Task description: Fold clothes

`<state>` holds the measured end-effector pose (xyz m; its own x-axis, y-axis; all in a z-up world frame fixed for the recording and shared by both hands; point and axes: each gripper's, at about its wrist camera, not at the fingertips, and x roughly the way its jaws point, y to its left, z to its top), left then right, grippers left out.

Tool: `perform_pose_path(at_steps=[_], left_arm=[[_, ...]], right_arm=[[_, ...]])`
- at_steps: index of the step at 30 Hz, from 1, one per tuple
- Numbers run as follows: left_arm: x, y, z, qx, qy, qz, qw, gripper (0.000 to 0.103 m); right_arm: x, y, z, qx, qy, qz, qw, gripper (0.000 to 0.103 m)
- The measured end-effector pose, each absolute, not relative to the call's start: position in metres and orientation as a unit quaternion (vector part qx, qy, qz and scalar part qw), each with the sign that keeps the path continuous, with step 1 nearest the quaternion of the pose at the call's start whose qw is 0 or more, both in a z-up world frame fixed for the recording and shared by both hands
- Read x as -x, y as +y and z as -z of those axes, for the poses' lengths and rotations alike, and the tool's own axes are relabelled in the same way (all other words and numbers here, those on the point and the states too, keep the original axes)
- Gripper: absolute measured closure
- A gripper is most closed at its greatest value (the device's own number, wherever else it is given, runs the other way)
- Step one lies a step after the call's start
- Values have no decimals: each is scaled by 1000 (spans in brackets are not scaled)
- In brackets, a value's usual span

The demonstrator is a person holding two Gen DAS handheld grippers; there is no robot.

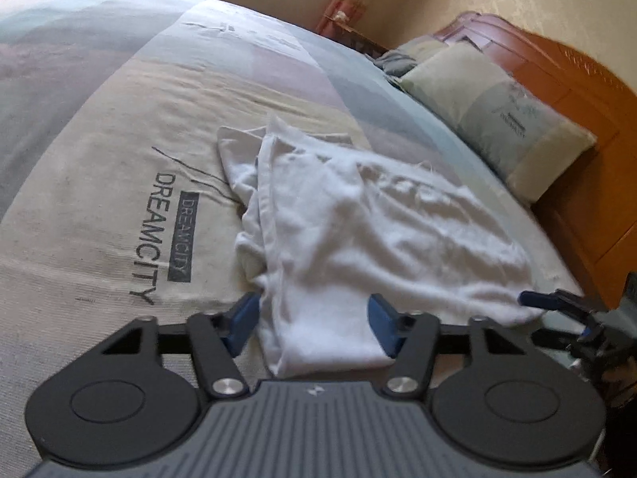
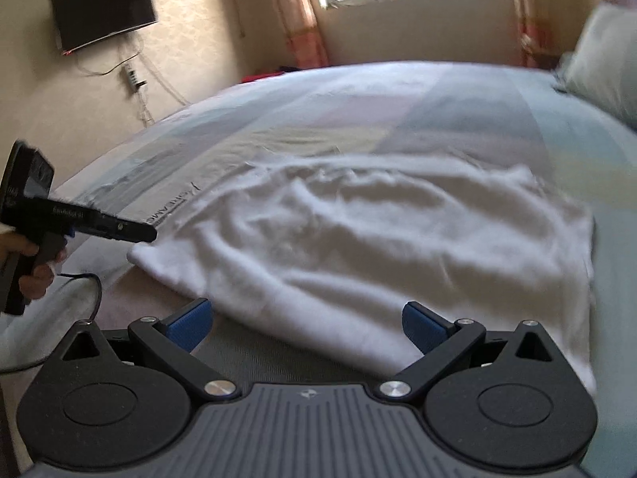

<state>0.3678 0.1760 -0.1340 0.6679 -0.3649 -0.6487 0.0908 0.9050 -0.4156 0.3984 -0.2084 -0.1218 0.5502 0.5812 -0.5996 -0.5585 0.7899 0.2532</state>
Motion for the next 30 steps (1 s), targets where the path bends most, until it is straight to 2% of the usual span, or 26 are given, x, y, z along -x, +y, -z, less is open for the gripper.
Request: perform_pose_path(at_steps=[1,4,7,11,16,25,30], left_arm=[[-366,173,134,164,383,122,901,62],[-364,167,135,142,375,114,909,80],[-359,170,133,138,366,107,914,90],[-356,176,134,151,364,108,913,91],[-354,169,137,135,376,112,910,102],[-338,183,134,142,395,116,900,102],[-336,187,107,109,357,82,924,100]], right_arm=[[-395,-212,123,-23,349,-319,881,0],[-384,-220,125,-34,354,-305,884,0],[-375,-226,125,-32,355,-292,888,0],[-369,-235,125,-44,357,-283,889,0],[-369,-237,124,-53,354,-275,893,0],[-366,-260,109,-15,336,-239,911,0],[-384,-280,101,-6,325,-208,923,1]])
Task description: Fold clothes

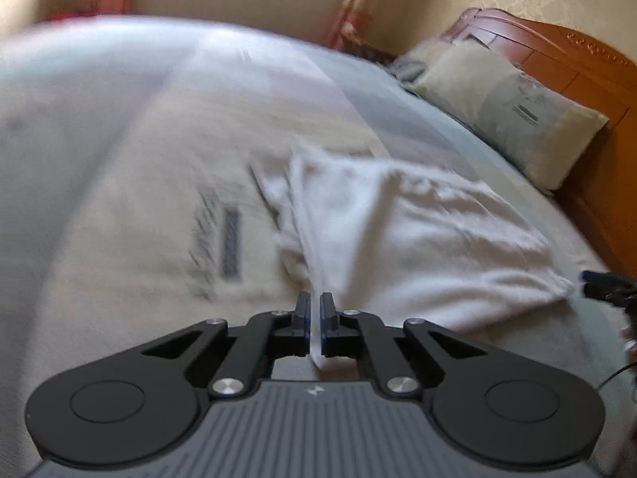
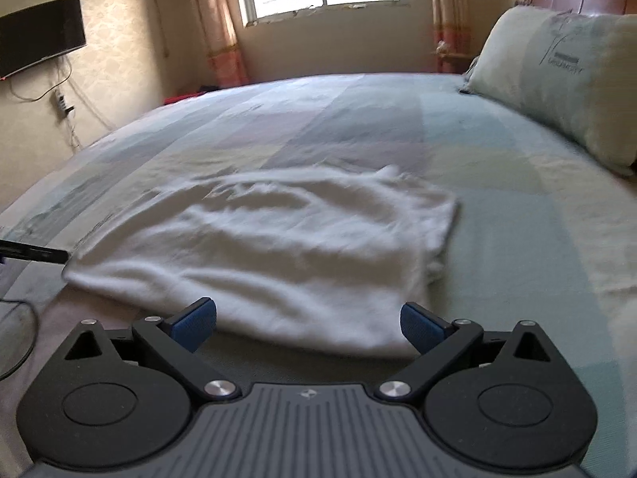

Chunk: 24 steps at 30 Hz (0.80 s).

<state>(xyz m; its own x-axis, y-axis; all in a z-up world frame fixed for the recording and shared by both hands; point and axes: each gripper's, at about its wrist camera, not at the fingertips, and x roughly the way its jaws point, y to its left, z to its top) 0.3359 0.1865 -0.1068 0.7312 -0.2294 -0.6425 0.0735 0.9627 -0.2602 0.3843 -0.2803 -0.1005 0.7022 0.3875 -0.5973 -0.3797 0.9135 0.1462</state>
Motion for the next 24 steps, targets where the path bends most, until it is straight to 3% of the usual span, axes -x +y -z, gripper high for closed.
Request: perform_pose_path(at_steps=[3,5,7,8,13,20,24], left_arm=[[-342,170,89,55,332,98,937,99],[-352,150,86,38,328,127,935,87],[-364,122,93,9,332,153,931,68],[-369,108,98,-10,331,164,929,65],[-372,80,138,-61,368,169,912,62],[-379,108,107,-34,365,167,915,56],[-433,108,95,28,329,181,926,41]], right_arm=[[-402,-273,97,24,315,-197,928,1],[-416,-259,100,39,313,-193,929,1],[-428,-240,107,43,317,-199,926,1],[-432,-230,112,51,319,-201,925,1],[-429,-214,145,86,346,-184,916,2],[-432,-246,122,51,339,-223,912,1],[-480,-233,100,23,295,-269,917,0]])
